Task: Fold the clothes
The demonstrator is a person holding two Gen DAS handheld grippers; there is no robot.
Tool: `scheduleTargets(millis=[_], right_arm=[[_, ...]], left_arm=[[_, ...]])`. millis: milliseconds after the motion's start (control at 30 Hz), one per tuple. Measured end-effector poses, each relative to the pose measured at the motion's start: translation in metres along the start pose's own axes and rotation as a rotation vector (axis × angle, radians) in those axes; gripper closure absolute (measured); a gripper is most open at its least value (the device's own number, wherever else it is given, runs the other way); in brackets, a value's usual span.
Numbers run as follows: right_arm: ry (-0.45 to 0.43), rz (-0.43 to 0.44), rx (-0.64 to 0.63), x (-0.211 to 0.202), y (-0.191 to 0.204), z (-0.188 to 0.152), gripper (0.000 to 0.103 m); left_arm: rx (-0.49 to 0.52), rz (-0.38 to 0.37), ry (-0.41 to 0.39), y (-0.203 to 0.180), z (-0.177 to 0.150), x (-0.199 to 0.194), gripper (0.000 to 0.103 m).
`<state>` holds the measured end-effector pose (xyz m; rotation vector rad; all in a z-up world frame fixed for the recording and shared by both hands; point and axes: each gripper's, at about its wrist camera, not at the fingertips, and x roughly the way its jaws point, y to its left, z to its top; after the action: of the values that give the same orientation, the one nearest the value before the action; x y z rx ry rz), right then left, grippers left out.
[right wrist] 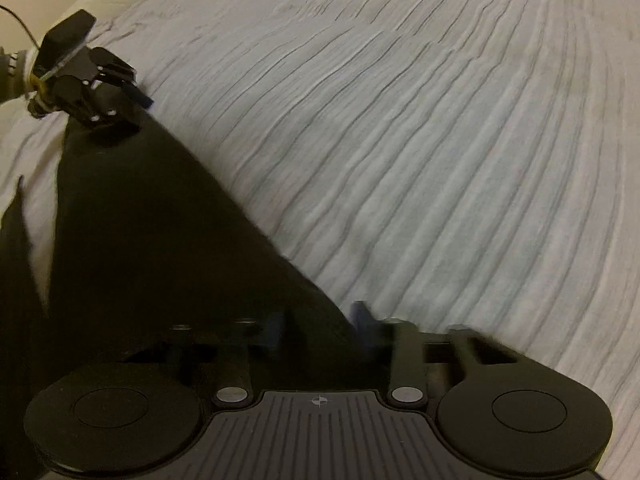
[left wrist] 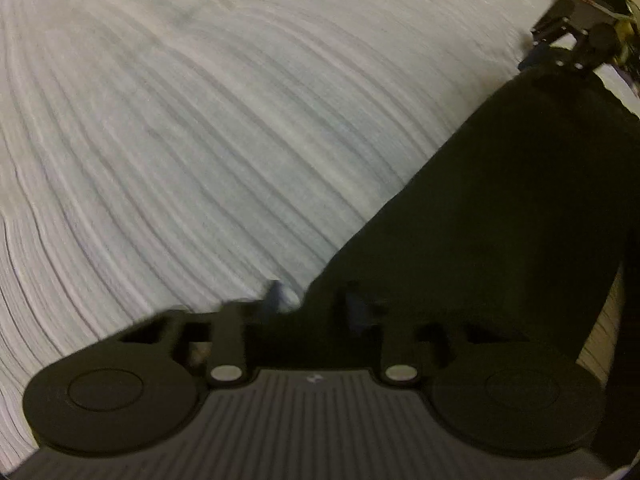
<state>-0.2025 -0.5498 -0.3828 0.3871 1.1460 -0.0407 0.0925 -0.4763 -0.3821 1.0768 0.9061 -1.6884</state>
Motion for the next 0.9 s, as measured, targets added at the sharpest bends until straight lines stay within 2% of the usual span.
scheduleTargets(millis=[100, 167, 233, 267, 333, 367, 400, 433, 500, 533, 567, 633, 767, 800, 900], right_arm=[[-0.005, -0.055, -0.087, -0.005, 0.014, 0.007, 0.094], [-0.040, -0.099, -0.118, -0.012, 0.025, 0.007, 0.095], [-0.098, -0.158, -0.098, -0.023, 0.026, 0.006, 0.095], [-0.127, -0.185, -0.080, -0.029, 0.023, 0.004, 0.095], [-0.141, -0.217, -0.015, -0.027, 0.014, 0.007, 0.095], [-0.132, -0.236, 0.019, -0.017, 0.011, 0.008, 0.090], [-0.112, -0.254, 0.043, -0.006, 0.008, 0.008, 0.078], [-0.112, -0.298, 0.043, 0.001, 0.010, 0.006, 0.070], [-0.151, -0.408, 0.065, 0.000, 0.015, 0.002, 0.032], [-0.188, -0.470, 0.087, -0.007, 0.017, -0.001, 0.028], [-0.231, -0.504, 0.121, -0.019, 0.016, -0.007, 0.026], [-0.277, -0.561, 0.234, -0.047, 0.008, -0.026, 0.026], [-0.354, -0.536, 0.469, -0.105, 0.009, -0.094, 0.026], [-0.359, -0.541, 0.521, -0.116, 0.015, -0.114, 0.026], [-0.351, -0.531, 0.672, -0.141, 0.036, -0.174, 0.026]], left_arm=[[0.088, 0.108, -0.053, -0.021, -0.003, -0.013, 0.097], [0.044, 0.147, -0.144, -0.021, -0.003, -0.026, 0.097], [-0.024, 0.175, -0.243, -0.018, -0.003, -0.039, 0.096], [-0.037, 0.186, -0.266, -0.017, 0.000, -0.039, 0.095], [-0.024, 0.252, -0.213, -0.019, 0.006, -0.016, 0.086], [-0.017, 0.292, -0.190, -0.021, 0.007, -0.005, 0.084], [-0.010, 0.331, -0.173, -0.022, 0.007, 0.004, 0.076], [-0.045, 0.351, -0.179, -0.020, 0.006, 0.004, 0.068], [-0.164, 0.368, -0.215, -0.015, 0.001, -0.008, 0.068], [-0.217, 0.377, -0.239, -0.013, -0.004, -0.015, 0.067], [-0.268, 0.390, -0.253, -0.009, -0.011, -0.024, 0.067], [-0.382, 0.410, -0.269, -0.003, -0.029, -0.043, 0.076], [-0.697, 0.394, -0.337, -0.007, -0.088, -0.081, 0.076], [-0.788, 0.393, -0.351, -0.010, -0.106, -0.091, 0.076], [-1.118, 0.390, -0.413, -0.015, -0.172, -0.117, 0.064]])
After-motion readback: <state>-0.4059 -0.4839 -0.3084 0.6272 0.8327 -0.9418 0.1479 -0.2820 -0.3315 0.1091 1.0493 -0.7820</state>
